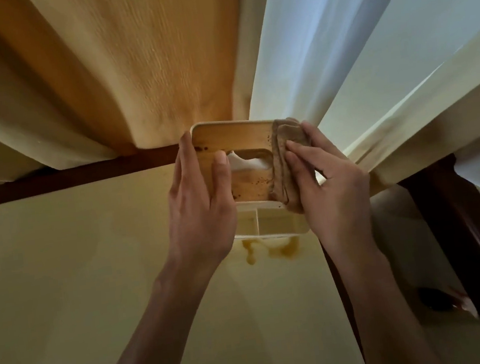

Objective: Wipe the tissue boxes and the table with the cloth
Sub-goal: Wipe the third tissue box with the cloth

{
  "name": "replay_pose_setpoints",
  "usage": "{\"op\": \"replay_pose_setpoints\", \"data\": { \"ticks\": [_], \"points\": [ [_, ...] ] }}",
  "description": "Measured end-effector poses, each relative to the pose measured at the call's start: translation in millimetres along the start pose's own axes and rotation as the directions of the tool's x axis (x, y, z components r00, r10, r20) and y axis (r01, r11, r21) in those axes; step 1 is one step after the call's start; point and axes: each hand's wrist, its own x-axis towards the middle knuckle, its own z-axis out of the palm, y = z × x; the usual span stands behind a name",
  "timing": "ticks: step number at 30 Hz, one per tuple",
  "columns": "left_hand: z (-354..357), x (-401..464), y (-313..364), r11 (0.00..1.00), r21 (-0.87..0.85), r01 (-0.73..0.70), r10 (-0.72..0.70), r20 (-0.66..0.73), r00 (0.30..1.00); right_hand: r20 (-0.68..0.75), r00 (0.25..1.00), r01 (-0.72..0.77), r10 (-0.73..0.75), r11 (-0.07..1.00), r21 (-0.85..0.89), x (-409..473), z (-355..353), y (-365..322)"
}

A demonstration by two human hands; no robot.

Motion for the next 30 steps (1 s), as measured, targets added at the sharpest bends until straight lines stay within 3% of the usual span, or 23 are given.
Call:
{"op": "replay_pose_setpoints", "data": {
  "ticks": [2, 4, 7, 10, 14, 20, 26, 30],
  "points": [
    [-3.1, -7.2, -3.4, 0.999, 0.044, -0.022, 0.023, -0.020, 1.000, 0.022, 0.999, 0.026, -0.026, 0.999, -0.028, -4.8, -0.1, 0.9],
    [-5.7, -7.4, -4.1, 0.986, 0.139, -0.088, 0.097, -0.060, 0.993, 0.039, 0.993, 0.112, -0.107, 0.979, -0.169, -4.8, -0.5, 0.8],
    [-8.3, 6.3, -0.2, 0.917, 0.301, -0.261, 0.262, 0.036, 0.964, 0.112, 0.969, 0.245, -0.219, 0.902, -0.356, -5.5, -7.4, -3.4],
    [-6.4, 24.1, 8.0, 0.908, 0.283, -0.308, 0.266, 0.179, 0.947, 0.165, 0.968, 0.236, -0.191, 0.916, -0.323, -20.9, -20.2, -11.5],
    [1.8, 33.4, 12.4, 0.889, 0.321, -0.328, 0.249, 0.263, 0.932, 0.292, 0.946, 0.243, -0.142, 0.905, -0.349, -40.1, -20.7, -5.3],
    [8.4, 27.2, 6.0, 0.723, 0.557, -0.408, 0.351, 0.212, 0.912, 0.316, 0.930, 0.322, -0.186, 0.827, -0.460, -65.6, -18.9, -2.8],
    [10.9, 29.4, 4.8, 0.727, 0.551, -0.410, 0.384, 0.169, 0.908, 0.302, 0.935, 0.325, -0.188, 0.796, -0.511, -83.0, -19.1, -3.8],
    [11.6, 30.9, 4.5, 0.731, 0.543, -0.413, 0.385, 0.171, 0.907, 0.272, 0.946, 0.290, -0.177, 0.835, -0.466, -75.7, -8.9, -3.3]
  ]
}}
